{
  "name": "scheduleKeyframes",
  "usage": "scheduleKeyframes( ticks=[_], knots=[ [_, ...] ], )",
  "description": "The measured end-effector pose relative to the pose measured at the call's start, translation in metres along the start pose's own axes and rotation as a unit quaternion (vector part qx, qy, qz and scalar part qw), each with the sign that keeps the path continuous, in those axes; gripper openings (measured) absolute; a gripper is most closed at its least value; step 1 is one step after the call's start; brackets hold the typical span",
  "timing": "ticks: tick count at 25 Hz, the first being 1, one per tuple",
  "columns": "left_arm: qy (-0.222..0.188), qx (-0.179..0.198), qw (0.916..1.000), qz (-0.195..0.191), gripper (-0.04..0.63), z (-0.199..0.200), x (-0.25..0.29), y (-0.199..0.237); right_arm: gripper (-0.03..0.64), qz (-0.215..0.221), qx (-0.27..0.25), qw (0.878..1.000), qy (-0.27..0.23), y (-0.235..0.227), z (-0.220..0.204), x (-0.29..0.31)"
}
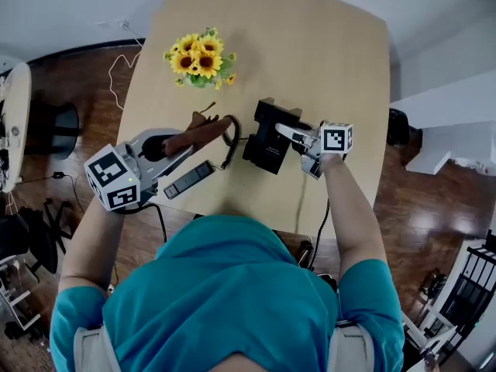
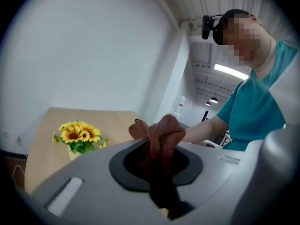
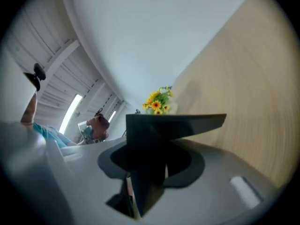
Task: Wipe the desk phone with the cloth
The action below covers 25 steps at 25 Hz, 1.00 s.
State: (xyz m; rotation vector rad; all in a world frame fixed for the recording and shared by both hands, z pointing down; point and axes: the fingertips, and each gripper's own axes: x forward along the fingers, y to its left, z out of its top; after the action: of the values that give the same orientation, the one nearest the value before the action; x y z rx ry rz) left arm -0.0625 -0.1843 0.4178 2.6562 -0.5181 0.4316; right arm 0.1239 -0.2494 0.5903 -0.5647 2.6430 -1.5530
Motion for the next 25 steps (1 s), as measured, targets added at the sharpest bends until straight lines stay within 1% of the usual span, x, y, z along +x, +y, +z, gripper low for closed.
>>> scheduleKeyframes(
  ticks=[2, 4, 6, 7, 9, 10, 13, 15, 20, 22, 25],
  knots=[
    [0.001, -0.026, 0.9996, 0.011, 0.066, -0.021, -0.011, 0.0, 0.16, -0.002, 0.019, 1.0, 0.023, -0.018, -0.006, 0.004],
    [0.002, -0.046, 0.9988, 0.019, 0.066, -0.034, -0.019, 0.001, 0.16, 0.0, 0.042, 0.999, 0.032, -0.029, -0.01, 0.007],
    [-0.001, -0.061, 0.9978, 0.024, 0.066, -0.041, -0.026, 0.003, 0.16, 0.006, 0.049, 0.998, 0.038, -0.035, -0.008, 0.009],
    [-0.004, -0.067, 0.9974, 0.026, 0.066, -0.043, -0.029, 0.005, 0.16, 0.002, 0.051, 0.998, 0.044, -0.039, -0.008, 0.011],
    [-0.009, -0.075, 0.9968, 0.027, 0.066, -0.046, -0.035, 0.009, 0.168, -0.022, 0.029, 0.997, 0.066, -0.05, -0.009, 0.014],
    [-0.011, -0.078, 0.9966, 0.026, 0.066, -0.047, -0.037, 0.01, 0.19, -0.036, 0.016, 0.996, 0.076, -0.054, -0.01, 0.014],
    [-0.012, -0.088, 0.9958, 0.023, 0.066, -0.051, -0.038, 0.012, 0.216, -0.061, 0.0, 0.994, 0.088, -0.057, -0.012, 0.016],
    [-0.013, -0.096, 0.995, 0.021, 0.066, -0.054, -0.037, 0.012, 0.228, -0.078, -0.005, 0.993, 0.092, -0.058, -0.014, 0.017],
    [-0.013, -0.109, 0.9939, 0.012, 0.066, -0.063, -0.032, 0.006, 0.271, -0.138, -0.019, 0.986, 0.095, -0.064, -0.014, 0.01],
    [-0.015, -0.116, 0.993, 0.012, 0.066, -0.066, -0.033, 0.006, 0.325, -0.168, -0.023, 0.981, 0.095, -0.07, -0.014, 0.003],
    [-0.018, -0.122, 0.9923, 0.009, 0.066, -0.068, -0.035, 0.006, 0.334, -0.197, -0.018, 0.977, 0.084, -0.074, -0.011, -0.01]
  ],
)
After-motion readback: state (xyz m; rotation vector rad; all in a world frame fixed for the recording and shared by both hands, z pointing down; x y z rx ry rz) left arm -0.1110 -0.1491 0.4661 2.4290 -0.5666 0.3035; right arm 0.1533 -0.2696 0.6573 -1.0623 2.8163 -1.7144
